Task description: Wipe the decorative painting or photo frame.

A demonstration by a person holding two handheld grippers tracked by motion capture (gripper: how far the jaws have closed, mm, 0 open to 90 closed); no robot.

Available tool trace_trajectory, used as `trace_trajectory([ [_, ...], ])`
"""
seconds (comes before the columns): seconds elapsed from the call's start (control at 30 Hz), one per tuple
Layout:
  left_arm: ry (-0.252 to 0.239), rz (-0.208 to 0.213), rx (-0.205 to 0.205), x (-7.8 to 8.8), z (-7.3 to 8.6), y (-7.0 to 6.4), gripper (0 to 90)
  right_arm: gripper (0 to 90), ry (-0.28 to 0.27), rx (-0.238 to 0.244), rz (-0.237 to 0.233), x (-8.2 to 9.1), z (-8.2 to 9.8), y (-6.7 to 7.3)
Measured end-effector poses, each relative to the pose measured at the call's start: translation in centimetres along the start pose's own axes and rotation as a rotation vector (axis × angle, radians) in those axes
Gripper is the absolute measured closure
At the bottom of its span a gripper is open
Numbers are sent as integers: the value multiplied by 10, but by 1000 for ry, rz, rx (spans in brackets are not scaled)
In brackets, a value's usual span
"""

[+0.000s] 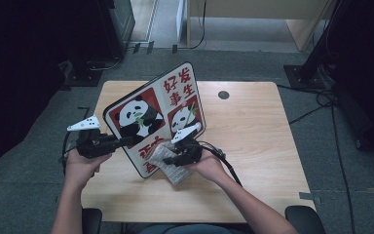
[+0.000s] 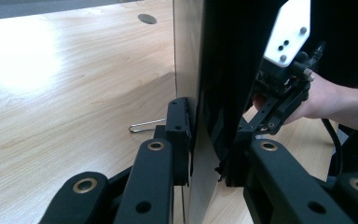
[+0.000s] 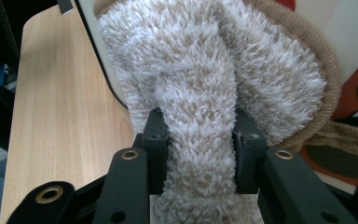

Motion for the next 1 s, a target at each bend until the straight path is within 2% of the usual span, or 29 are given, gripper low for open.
trace_trajectory([
  [0.23, -6, 1, -1, 1, -1, 0, 766, 655, 30, -14, -19, -4, 9, 1],
  [0.43, -9, -2, 2, 1, -1, 1, 732, 663, 31, -11, -13, -1, 6, 2],
  [0.57, -6, -13, -12, 3, -1, 0, 700, 665, 17, -12, -13, 5, 0, 3],
  [0.9, -12, -4, 0, 9, 0, 0, 684, 669, -12, -19, -2, 25, -18, 4],
  [1.0, -23, -7, 0, 14, -1, -1, 687, 670, -31, -8, -2, 35, -30, 6],
])
Point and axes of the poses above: each handheld gripper's, and its own axes: x roughly backward along the jaws, z roughly out of its underside, y roughly to its left, the point moved 10 cm from there along -x, roughly forward along the jaws, and after that the axes turned 1 degree about -y, right-handed, at the moved point
